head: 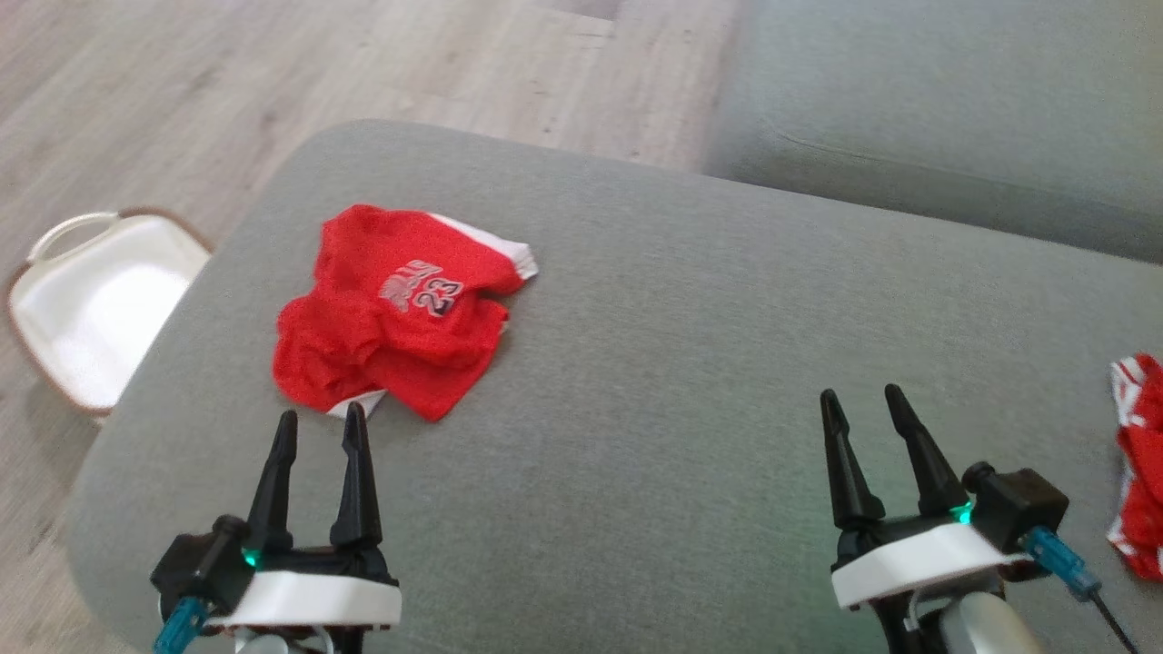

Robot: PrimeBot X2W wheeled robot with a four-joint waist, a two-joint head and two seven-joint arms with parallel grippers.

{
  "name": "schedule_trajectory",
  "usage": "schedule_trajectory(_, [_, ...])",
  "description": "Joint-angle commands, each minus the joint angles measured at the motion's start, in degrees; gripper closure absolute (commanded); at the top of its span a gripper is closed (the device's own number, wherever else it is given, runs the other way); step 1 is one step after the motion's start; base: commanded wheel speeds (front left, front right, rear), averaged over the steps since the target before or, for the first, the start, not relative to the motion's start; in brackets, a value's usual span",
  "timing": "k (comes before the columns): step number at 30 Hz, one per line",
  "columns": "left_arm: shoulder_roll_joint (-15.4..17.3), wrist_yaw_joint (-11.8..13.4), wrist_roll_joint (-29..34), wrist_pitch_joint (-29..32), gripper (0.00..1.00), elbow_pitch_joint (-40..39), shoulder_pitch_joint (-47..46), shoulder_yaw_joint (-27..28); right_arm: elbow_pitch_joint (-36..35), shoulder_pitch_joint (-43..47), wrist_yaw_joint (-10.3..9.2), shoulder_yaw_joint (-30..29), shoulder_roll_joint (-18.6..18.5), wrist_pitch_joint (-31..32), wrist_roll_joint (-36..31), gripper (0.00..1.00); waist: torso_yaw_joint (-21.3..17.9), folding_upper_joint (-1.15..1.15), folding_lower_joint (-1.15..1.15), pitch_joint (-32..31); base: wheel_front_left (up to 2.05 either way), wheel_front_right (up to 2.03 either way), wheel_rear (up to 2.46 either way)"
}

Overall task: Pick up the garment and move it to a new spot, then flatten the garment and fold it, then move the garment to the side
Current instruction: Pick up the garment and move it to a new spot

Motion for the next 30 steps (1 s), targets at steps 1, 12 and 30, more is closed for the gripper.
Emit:
schedule_trajectory(1, [0.3, -0.3, 0.4, -0.3, 0.0, -1.9, -1.4, 2.1, -1.7, -0.8, -0.04, 1.4, -0.3, -0.6, 0.5, 0.0, 1.8, 0.0, 0.0, -0.4, 0.0, 0.0, 0.0])
schedule_trajectory(12, [0.8, -0.3, 0.3, -0.3, 0.0, -2.4, -0.9, 3.3, -1.4, -1.6, -0.04, 3.9, -0.3, -0.6, 1.5, 0.0, 3.9, 0.0, 0.0, -0.4, 0.0, 0.0, 0.0])
schedule_trajectory(30, [7.9, -0.3, 0.4, 1.4, 0.0, 4.7, -12.5, 6.9, -4.6, -5.5, -0.04, 1.7, -0.3, -0.6, -2.1, 0.0, -1.1, 0.0, 0.0, 8.0, 0.0, 0.0, 0.0])
